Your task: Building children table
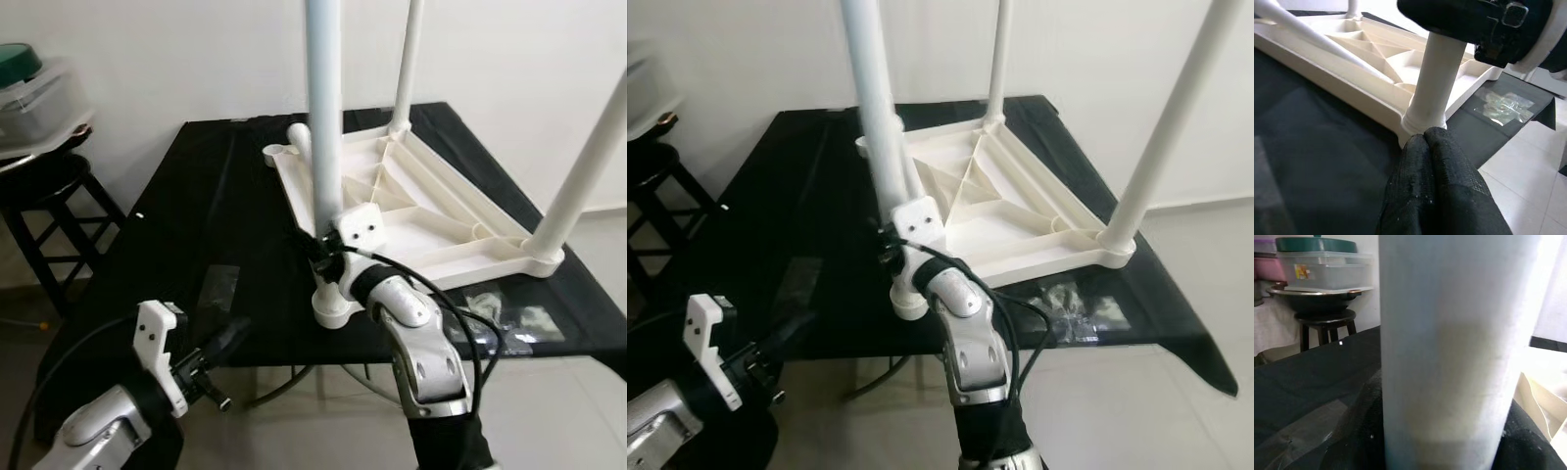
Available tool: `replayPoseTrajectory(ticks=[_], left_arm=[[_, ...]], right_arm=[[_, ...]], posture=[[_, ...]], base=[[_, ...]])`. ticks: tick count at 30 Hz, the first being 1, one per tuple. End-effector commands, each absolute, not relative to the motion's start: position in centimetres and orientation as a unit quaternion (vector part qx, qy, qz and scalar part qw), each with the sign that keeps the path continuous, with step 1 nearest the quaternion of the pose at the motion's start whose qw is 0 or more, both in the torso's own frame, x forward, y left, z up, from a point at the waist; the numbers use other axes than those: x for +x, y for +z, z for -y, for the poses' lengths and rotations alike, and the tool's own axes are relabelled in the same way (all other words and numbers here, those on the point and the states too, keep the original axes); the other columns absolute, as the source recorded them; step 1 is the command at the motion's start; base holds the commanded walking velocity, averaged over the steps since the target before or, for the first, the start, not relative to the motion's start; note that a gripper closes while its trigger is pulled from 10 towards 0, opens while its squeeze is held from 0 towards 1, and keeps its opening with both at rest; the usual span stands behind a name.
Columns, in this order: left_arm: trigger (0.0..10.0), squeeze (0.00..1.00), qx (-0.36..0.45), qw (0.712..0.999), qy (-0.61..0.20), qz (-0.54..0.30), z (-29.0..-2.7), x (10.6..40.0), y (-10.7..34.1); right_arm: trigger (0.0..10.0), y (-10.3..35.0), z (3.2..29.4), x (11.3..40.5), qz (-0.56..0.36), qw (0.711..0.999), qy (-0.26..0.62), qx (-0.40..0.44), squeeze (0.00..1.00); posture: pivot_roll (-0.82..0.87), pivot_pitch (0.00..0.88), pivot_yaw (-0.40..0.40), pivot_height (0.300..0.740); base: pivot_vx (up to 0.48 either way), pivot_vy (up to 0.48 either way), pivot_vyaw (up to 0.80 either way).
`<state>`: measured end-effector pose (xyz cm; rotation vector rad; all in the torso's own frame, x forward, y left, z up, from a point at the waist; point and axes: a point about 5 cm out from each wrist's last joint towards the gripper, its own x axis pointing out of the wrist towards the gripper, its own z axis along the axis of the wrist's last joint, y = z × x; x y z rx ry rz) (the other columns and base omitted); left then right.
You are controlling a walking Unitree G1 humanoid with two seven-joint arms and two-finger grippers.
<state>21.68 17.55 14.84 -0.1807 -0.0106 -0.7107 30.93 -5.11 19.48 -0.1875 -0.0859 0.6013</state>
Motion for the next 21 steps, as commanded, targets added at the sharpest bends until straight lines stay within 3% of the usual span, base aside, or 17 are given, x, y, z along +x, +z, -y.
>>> replayPoseTrajectory(ticks=[1, 5, 6, 8, 10, 13, 14, 15, 16, 21], left_arm=[[10.0, 0.0, -0.088, 0.935, -0.344, 0.0, -17.8, 21.6, 14.5], [10.0, 0.0, -0.088, 0.936, -0.342, 0.002, -17.9, 21.6, 14.5], [10.0, 0.0, -0.088, 0.936, -0.342, 0.002, -17.8, 21.6, 14.5], [10.0, 0.0, -0.088, 0.936, -0.342, 0.002, -17.8, 21.6, 14.5], [10.0, 0.0, -0.088, 0.935, -0.344, 0.002, -17.7, 21.5, 14.5], [10.0, 0.0, -0.089, 0.935, -0.345, 0.002, -17.7, 21.5, 14.5], [10.0, 0.0, -0.089, 0.934, -0.345, 0.002, -17.6, 21.4, 14.6], [10.0, 0.0, -0.089, 0.934, -0.345, 0.002, -17.6, 21.4, 14.6], [10.0, 0.0, -0.089, 0.934, -0.345, 0.003, -17.6, 21.3, 14.6], [10.0, 0.0, -0.088, 0.934, -0.346, 0.002, -17.5, 21.1, 14.7]], right_arm=[[10.0, 16.6, 4.8, 31.0, -0.033, 0.945, 0.306, -0.109, 0.0], [10.0, 17.6, 4.8, 30.9, -0.04, 0.946, 0.311, -0.085, 0.0], [10.0, 18.3, 4.7, 31.0, -0.036, 0.94, 0.332, -0.07, 1.0], [10.0, 18.3, 4.7, 31.0, -0.036, 0.94, 0.332, -0.07, 1.0], [10.0, 19.9, 4.6, 31.2, -0.009, 0.901, 0.429, -0.062, 1.0], [10.0, 20.4, 4.7, 31.1, 0.002, 0.88, 0.469, -0.07, 1.0], [10.0, 20.9, 5.3, 30.5, 0.023, 0.806, 0.579, -0.122, 0.53], [10.0, 20.9, 5.3, 30.5, 0.023, 0.806, 0.579, -0.122, 0.53], [10.0, 20.9, 5.8, 30.6, 0.027, 0.779, 0.61, -0.141, 0.0], [10.0, 21.5, 6.9, 31.8, 0.019, 0.738, 0.655, -0.162, 0.0]], posture=[[-0.02, 0.073, 0.057, 0.74], [-0.02, 0.07, 0.059, 0.74], [-0.02, 0.068, 0.061, 0.74], [-0.02, 0.068, 0.061, 0.74], [-0.01, 0.068, 0.059, 0.74], [-0.01, 0.068, 0.059, 0.74], [0.01, 0.079, 0.061, 0.74], [0.01, 0.079, 0.061, 0.74], [0.02, 0.076, 0.061, 0.74], [0.05, 0.085, 0.063, 0.74]], base=[[0.0, 0.0, 0.0], [0.0, 0.0, 0.0], [0.0, 0.0, 0.0], [0.0, 0.0, 0.0], [0.0, 0.0, 0.0], [0.0, 0.0, 0.0], [0.0, 0.0, 0.0], [0.0, 0.0, 0.0], [0.0, 0.0, 0.0], [0.0, 0.0, 0.0]])
